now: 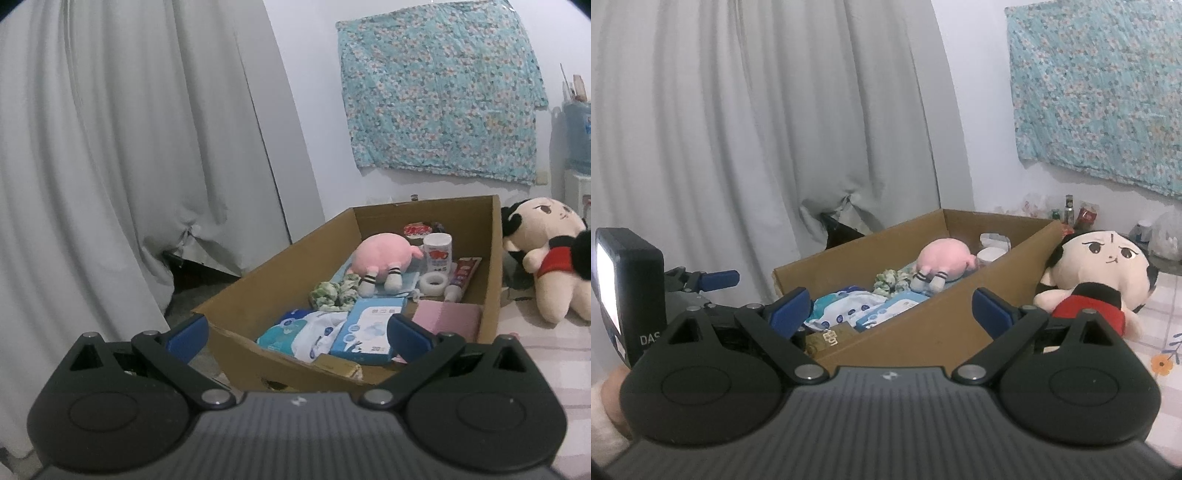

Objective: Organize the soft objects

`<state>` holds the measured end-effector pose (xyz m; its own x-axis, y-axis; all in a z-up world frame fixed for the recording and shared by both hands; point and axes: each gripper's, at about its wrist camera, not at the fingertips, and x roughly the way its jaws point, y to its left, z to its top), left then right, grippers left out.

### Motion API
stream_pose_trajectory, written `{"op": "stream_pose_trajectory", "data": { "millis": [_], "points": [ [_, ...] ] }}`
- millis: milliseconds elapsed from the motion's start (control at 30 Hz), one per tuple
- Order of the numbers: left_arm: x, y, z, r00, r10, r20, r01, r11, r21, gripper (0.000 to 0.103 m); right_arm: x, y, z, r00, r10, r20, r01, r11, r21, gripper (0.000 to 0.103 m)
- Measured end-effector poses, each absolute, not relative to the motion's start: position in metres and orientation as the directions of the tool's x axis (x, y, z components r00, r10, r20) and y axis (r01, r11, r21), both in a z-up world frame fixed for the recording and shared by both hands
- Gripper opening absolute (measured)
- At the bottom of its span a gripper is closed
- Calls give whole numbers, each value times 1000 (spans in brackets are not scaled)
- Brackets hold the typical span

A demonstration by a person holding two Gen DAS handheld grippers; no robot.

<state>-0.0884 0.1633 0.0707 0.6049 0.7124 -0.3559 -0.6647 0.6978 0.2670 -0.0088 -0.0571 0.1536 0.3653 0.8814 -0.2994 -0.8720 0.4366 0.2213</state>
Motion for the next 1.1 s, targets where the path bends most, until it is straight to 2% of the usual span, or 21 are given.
{"op": "stream_pose_trajectory", "data": {
  "millis": [267,600,1100],
  "points": [
    [-86,165,68,598,714,-364,-659,696,283,103,-12,-60,153,378,876,-299,-872,445,202,95],
    [-83,173,70,609,680,-409,-651,723,233,103,-12,-55,149,362,878,-312,-879,434,200,95],
    [-76,169,68,607,683,-406,-644,722,252,103,-5,-55,146,363,877,-314,-872,439,217,95]
  ]
}}
